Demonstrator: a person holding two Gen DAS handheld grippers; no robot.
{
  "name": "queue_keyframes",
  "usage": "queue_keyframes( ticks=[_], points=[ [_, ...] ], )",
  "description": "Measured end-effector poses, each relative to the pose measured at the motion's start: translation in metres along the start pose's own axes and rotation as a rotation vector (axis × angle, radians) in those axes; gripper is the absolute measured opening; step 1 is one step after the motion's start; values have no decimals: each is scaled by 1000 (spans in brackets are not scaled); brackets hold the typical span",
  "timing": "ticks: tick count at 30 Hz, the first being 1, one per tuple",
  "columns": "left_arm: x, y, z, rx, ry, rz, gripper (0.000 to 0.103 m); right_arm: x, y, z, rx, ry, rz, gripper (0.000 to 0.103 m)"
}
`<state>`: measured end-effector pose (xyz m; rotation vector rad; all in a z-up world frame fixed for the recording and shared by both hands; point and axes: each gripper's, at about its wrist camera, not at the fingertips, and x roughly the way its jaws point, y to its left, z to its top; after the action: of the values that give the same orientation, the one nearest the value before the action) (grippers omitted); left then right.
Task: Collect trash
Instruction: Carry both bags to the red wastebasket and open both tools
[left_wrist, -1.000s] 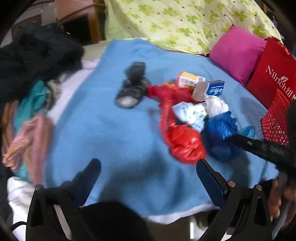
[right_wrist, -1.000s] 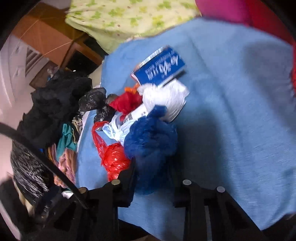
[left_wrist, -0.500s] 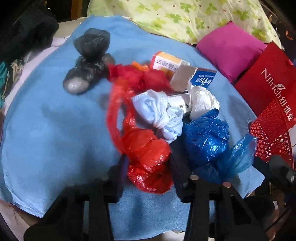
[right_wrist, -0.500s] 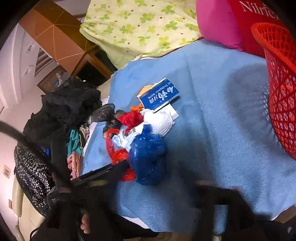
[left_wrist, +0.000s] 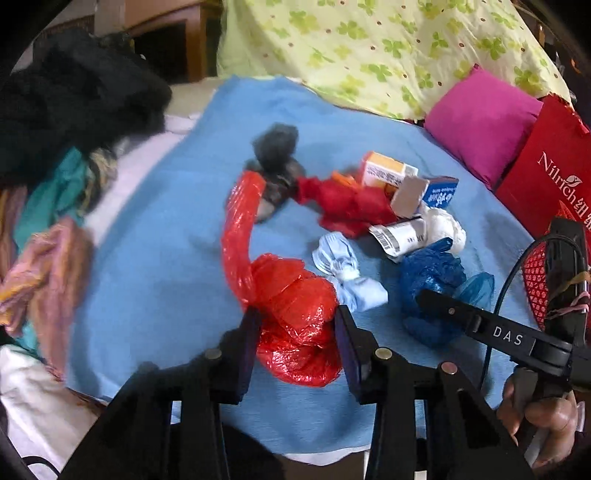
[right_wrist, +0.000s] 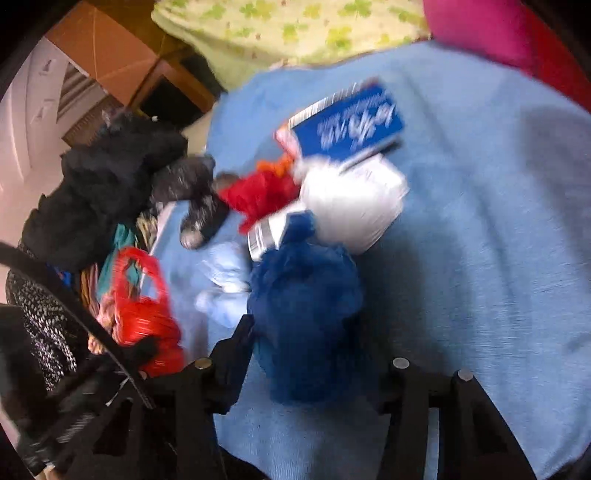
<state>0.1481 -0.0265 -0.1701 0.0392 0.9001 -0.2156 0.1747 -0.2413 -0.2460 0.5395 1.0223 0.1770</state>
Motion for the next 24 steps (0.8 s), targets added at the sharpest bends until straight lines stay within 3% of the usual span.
queue_keyframes(
  ticks=[4, 8, 14, 20, 24],
  points=[
    [-17, -8, 5, 57, -52, 43, 43, -16, 15, -5, -57, -63, -8, 45],
    [-39, -30, 13, 122, -104, 19, 43, -70, 29, -11, -118, -186, 0, 44],
    [-76, -97, 36, 276, -179, -135, 43, -187, 18, -14, -121, -425, -6, 44],
    [-95, -187, 58, 408, -190, -358, 44, -295, -43, -20, 22, -643, -95, 45],
    [-99, -254, 65, 494, -182, -491, 45, -334, -92, -27, 146, -727, -147, 46]
  ],
)
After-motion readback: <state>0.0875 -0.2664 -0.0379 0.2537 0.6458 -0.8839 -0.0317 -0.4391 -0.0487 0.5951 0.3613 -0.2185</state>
